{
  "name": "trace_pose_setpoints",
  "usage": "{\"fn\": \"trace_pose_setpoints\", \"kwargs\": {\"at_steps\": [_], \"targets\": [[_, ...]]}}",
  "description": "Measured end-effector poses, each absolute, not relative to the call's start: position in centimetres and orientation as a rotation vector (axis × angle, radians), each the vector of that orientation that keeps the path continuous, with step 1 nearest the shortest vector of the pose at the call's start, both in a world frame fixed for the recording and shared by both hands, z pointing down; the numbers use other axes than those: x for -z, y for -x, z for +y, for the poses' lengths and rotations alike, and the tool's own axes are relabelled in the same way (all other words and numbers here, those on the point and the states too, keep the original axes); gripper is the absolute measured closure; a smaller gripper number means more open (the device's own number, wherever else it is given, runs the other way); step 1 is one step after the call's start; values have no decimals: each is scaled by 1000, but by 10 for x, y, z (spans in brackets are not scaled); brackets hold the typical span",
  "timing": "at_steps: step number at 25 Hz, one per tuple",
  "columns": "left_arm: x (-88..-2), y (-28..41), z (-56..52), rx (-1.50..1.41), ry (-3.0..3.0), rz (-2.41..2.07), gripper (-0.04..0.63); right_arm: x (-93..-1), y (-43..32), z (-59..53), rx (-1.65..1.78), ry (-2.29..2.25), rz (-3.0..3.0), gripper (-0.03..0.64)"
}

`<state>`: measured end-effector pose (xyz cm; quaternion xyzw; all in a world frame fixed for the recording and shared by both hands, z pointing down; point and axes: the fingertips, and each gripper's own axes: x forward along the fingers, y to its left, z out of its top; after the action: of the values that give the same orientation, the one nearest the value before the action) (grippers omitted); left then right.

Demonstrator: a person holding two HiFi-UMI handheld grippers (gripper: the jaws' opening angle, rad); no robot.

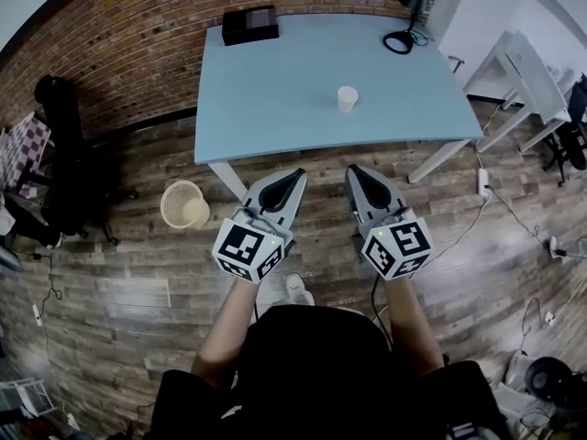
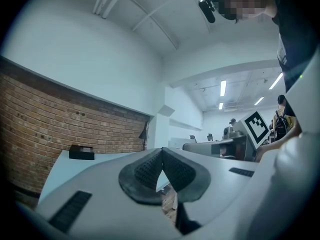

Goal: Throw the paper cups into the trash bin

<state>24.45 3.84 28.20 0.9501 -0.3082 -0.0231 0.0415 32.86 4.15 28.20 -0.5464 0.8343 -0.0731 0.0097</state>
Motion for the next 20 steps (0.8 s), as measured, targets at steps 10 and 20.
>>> {"fn": "trace_pose_setpoints", "kwargs": {"at_steps": [10,20], "targets": [[-294,-214,-2,88,-2892,-909,586,-294,-316,1,249,1787,2587,612],[-296,-210,-19,95,-2892,-926,586,-299,-325,-21,256,1833,2578,612]]}}
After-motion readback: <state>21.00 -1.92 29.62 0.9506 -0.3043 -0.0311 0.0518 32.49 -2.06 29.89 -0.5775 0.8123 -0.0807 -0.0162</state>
